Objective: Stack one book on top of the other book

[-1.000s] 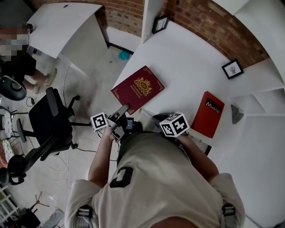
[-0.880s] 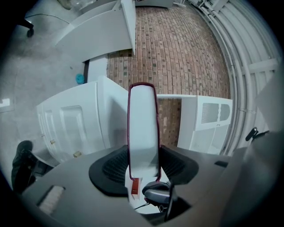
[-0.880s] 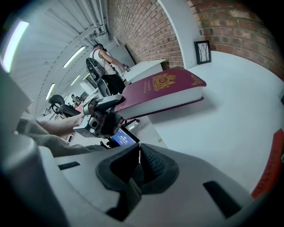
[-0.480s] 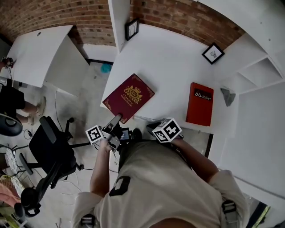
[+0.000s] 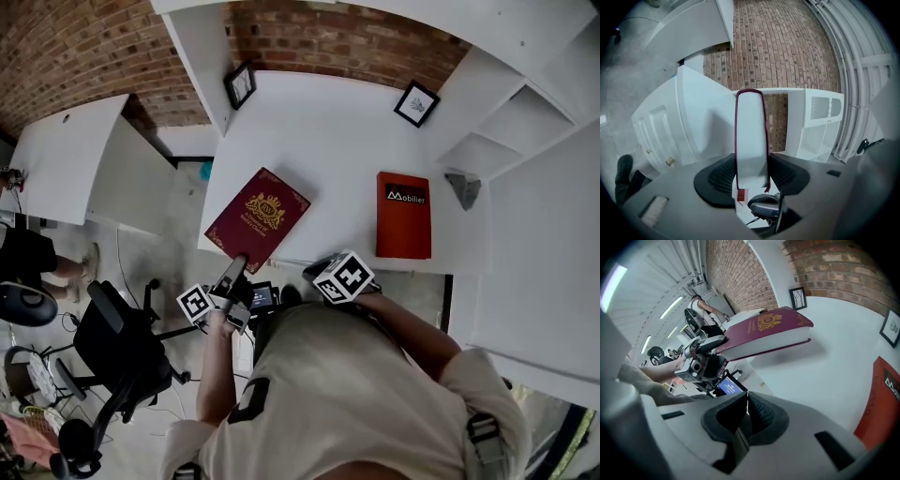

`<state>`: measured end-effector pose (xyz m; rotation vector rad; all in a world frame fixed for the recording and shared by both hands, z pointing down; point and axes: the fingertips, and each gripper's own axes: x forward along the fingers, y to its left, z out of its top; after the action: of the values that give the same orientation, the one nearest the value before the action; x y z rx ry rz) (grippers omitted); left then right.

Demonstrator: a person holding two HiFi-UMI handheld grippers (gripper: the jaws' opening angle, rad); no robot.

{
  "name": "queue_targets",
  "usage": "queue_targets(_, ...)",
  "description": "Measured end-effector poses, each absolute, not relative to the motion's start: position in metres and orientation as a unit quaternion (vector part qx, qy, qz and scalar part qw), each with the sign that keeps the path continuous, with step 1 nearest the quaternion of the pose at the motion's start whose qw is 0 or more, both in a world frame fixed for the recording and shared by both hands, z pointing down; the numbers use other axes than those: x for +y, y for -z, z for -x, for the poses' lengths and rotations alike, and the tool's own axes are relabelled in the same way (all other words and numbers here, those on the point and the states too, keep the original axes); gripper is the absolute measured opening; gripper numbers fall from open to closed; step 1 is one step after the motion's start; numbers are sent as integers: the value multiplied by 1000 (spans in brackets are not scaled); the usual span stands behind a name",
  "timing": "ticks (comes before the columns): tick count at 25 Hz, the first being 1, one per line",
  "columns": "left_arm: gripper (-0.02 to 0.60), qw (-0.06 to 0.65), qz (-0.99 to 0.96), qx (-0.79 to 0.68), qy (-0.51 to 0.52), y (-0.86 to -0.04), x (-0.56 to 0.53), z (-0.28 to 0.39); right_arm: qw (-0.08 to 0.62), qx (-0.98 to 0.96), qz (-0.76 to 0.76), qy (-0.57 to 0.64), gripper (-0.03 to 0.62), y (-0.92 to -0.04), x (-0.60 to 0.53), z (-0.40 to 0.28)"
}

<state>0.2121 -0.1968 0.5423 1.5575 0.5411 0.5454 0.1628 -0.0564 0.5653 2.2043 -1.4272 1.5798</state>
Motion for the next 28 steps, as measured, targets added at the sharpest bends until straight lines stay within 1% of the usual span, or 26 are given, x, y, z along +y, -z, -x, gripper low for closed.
queue_targets(5,210,624,-704,233,-246,-540,-171,-212,33,-463,-725,-508,5,-562,-27,-163)
queue_targets(14,210,610,-714,230,-254,-530,-129,-211,3,-458,-732,-504,5,-558,13,-156)
queue_targets(23,209,620,-716,211,-240,-520,-97,-207,-16,-464,-735,-494,5,-556,44,-153)
queue_targets(28,210,643,-706,201,-217,-511,-80,-204,-30,-465,-736,-492,5,-553,62,-147)
